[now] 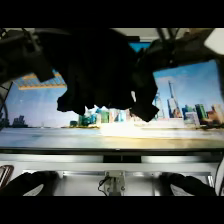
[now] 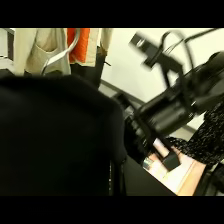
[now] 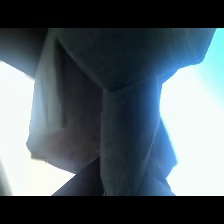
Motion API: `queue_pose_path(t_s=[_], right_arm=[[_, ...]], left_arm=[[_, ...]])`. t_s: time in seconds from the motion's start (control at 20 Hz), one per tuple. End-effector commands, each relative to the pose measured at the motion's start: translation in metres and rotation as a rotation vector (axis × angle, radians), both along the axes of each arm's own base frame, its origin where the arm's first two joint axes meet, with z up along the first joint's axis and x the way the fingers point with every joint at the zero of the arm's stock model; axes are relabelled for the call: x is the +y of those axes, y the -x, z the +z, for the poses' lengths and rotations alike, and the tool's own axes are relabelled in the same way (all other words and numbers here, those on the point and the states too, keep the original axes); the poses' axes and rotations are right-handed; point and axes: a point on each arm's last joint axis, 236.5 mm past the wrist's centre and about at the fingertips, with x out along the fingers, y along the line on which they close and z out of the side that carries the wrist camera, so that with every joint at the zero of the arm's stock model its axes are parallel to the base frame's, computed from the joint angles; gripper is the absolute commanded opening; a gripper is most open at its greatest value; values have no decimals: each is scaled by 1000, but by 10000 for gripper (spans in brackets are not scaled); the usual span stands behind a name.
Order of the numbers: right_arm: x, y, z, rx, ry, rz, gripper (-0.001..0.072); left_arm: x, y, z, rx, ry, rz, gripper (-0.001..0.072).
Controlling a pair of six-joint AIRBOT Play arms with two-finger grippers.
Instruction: Fold the shirts.
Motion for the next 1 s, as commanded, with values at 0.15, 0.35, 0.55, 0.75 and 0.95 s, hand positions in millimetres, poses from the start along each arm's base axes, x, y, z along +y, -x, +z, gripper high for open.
queue_pose_path(t_s=[0.15, 0.35, 0.55, 0.75, 0.95], right_arm=[[-24, 33, 52, -87, 3, -48, 63], [-7, 51, 57, -34, -64, 24, 63], [-17, 52, 43, 13, -13, -11, 63], [-28, 55, 21, 87, 60, -27, 63], [-27, 45, 2, 142, 90, -36, 63]], left_arm=[[51, -33, -18, 22, -150, 228, 48], [23, -48, -56, 109, -201, 173, 589], [36, -47, -11, -25, -149, 234, 614], [41, -27, 32, -271, -223, 225, 720], [-5, -30, 8, -408, -362, 167, 720]])
